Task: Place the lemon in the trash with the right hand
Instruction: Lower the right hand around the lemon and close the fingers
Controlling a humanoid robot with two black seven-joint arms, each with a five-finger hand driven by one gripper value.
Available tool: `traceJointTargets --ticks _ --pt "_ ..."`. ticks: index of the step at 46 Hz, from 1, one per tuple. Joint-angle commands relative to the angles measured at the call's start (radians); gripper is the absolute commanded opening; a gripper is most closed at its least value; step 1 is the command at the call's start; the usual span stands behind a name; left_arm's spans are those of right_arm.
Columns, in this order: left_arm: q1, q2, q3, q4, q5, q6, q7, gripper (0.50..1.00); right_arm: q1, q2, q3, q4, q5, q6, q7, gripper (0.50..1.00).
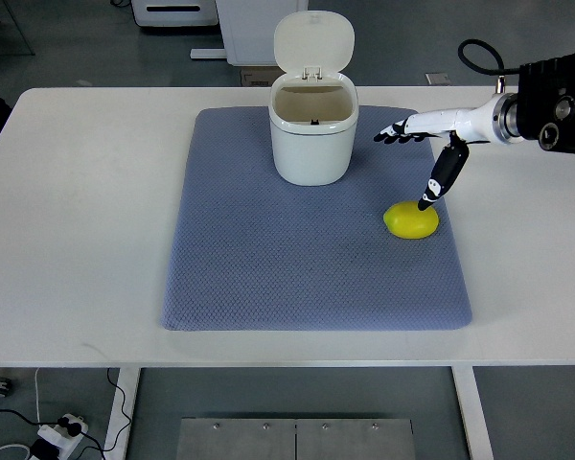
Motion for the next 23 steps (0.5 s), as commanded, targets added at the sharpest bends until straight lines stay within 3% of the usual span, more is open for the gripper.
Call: traceJointTargets --ticks 1,23 --pt "0.0 0.0 0.0 0.0 0.0 0.0 0.0 1.0 0.001 0.019 -0.037 0.0 0.001 -0.02 0.002 1.0" --pt "0.0 0.0 0.0 0.0 0.0 0.0 0.0 1.0 0.021 0.068 -0.121 0.062 0.003 -0.089 0.002 0.987"
